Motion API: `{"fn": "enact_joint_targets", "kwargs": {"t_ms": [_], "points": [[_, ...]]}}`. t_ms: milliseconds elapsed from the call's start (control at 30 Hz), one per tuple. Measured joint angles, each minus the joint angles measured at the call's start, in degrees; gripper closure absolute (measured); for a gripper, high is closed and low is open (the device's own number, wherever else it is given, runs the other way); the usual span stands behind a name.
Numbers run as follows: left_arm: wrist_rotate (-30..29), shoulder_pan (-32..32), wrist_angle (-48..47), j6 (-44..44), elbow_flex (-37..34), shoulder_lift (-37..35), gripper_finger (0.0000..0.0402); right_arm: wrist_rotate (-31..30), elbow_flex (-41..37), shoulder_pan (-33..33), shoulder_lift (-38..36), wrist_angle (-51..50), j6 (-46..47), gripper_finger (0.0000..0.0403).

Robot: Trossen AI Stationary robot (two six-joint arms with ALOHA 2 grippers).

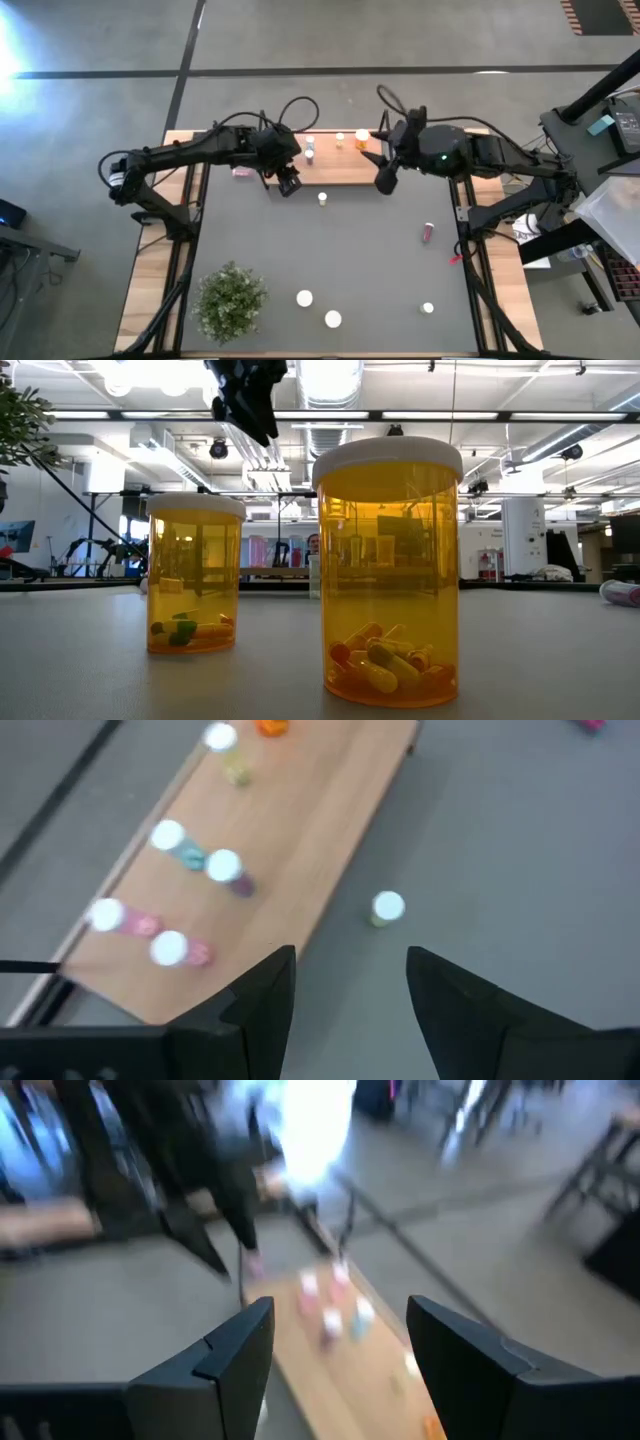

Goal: Pick and place medicine bottles onto shelf by color
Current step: Put the left yellow pill bottle on the shelf aligned with the other yellow pill bottle

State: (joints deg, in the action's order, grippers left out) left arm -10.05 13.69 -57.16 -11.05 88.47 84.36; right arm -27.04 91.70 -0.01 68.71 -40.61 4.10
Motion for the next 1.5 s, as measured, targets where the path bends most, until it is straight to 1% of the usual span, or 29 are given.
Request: {"fn": "enact_joint_targets", "kwargs": {"t_ms": [67, 167, 200, 267, 367, 567, 700, 833, 967, 1133, 1200, 1300, 1367, 1500], "points": [[-1.02, 0.41, -0.38, 0.04, 0.00, -1.09, 0.0226, 0.01, 0.02, 0.00, 0.01, 5.91, -2.20, 0.0184], [-1.55, 1.11, -0.91, 1.35, -0.07, -2.90, 0.0226, -0.03, 0.02, 0.00, 0.01, 12.16, -2.46, 0.0184], [-1.85, 1.24, -0.90, 1.74, -0.09, -3.37, 0.0226, 0.00, 0.02, 0.00, 0.02, 13.42, -1.99, 0.0184], [-2.14, 1.73, -0.92, 2.44, -0.26, -4.41, 0.0226, 0.04, 0.02, 0.00, 0.01, 14.37, 2.57, 0.0184], [-2.57, 2.25, -0.89, 2.69, -0.58, -5.96, 0.0226, 0.06, 0.02, -0.04, 0.16, 14.38, 10.10, 0.0184], [-4.13, 3.22, -3.13, 3.21, -0.85, -7.39, 0.0226, -0.12, 0.02, -0.60, 2.66, 8.58, 14.38, 0.0184], [-4.18, 3.83, -3.57, 5.08, -0.85, -7.91, 0.0226, 0.00, 0.02, -0.66, 6.43, 6.11, 14.49, 0.0184], [-4.19, 4.43, -4.72, 5.96, -0.85, -8.29, 0.0226, -0.05, 0.02, -0.86, 11.09, 6.64, 14.11, 0.0184], [-4.19, 5.12, -7.99, 5.83, -0.85, -9.06, 0.0226, -0.05, 0.02, -1.53, 15.66, 6.53, 12.92, 0.0184], [-4.23, 5.72, -11.77, 5.54, -0.85, -10.50, 0.0226, 0.43, 0.02, -4.06, 18.90, 4.40, 17.72, 0.0184], [-4.23, 5.82, -12.46, 5.53, -0.85, -11.16, 0.0226, 2.17, 0.02, -6.22, 19.34, 1.31, 20.48, 0.0184], [-4.23, 5.84, -12.86, 5.53, -0.85, -11.86, 0.0226, 10.69, 0.02, -10.42, 20.42, -3.72, 25.59, 0.0184], [-4.21, 5.84, -12.91, 5.54, -0.85, -12.27, 0.0226, 14.97, 0.02, -12.27, 21.97, -4.98, 26.63, 0.0184], [-4.22, 5.86, -12.90, 5.55, -0.85, -12.55, 0.0226, 16.49, 0.02, -12.69, 26.04, -3.35, 22.73, 0.0184]]}}
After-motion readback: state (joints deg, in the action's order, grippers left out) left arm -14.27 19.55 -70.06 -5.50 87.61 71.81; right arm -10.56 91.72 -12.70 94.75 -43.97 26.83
